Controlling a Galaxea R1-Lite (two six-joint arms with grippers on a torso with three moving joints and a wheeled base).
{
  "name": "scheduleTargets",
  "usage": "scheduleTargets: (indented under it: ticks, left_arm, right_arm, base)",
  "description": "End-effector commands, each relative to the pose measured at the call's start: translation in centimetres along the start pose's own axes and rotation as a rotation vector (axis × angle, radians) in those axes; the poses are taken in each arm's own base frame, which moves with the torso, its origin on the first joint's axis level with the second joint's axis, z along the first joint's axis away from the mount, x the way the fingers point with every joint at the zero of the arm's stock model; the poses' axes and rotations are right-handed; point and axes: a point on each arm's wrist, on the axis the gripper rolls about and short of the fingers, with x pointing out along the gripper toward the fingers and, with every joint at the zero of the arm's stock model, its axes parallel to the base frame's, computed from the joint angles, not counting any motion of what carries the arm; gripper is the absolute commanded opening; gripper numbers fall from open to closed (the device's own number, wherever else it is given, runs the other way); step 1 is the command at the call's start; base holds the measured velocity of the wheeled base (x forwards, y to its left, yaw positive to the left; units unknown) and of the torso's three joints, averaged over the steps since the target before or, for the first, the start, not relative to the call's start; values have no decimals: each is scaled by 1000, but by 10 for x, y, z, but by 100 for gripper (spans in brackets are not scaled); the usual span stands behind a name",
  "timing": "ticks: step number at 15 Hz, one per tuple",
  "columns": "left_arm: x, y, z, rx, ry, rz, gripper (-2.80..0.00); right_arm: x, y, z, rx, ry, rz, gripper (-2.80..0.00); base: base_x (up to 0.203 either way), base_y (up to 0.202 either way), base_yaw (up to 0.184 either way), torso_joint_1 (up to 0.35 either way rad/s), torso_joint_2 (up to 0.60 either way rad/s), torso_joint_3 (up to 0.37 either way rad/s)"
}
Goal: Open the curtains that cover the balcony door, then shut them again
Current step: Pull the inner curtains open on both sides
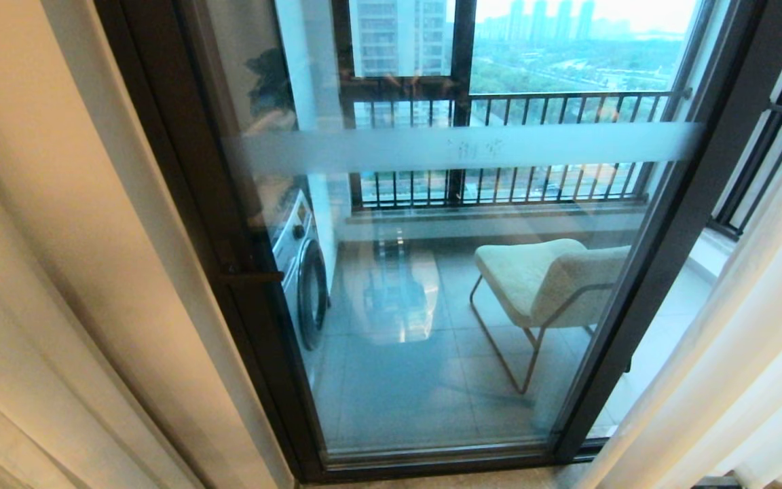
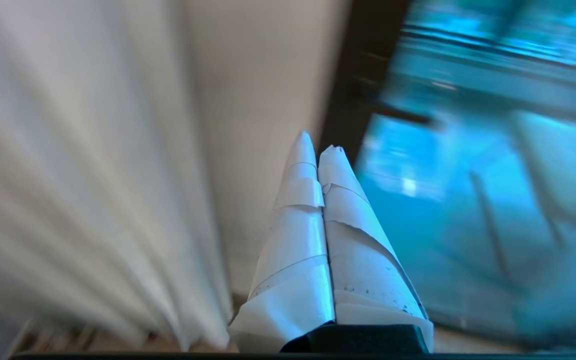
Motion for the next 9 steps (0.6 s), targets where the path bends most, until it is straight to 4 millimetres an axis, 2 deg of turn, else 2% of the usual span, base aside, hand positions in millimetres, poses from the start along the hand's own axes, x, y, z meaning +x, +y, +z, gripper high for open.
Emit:
scheduleTargets:
  ticks: [1, 4, 9]
  left_arm:
    - [-36, 1, -33, 60, -91, -126, -280]
    - [-45, 4, -68, 117, -83, -235, -280]
    - [-52, 12, -123, 150, -96, -260, -280]
  right_arm:
    - [0, 0, 0, 0, 1, 1, -280]
    - [0, 0, 0, 0, 1, 1, -280]
    - [0, 0, 0, 0, 1, 1, -280]
  base:
    - [0, 0, 0, 0, 0, 0]
    - [0, 0, 0, 0, 0, 0]
    - [0, 0, 0, 0, 0, 0]
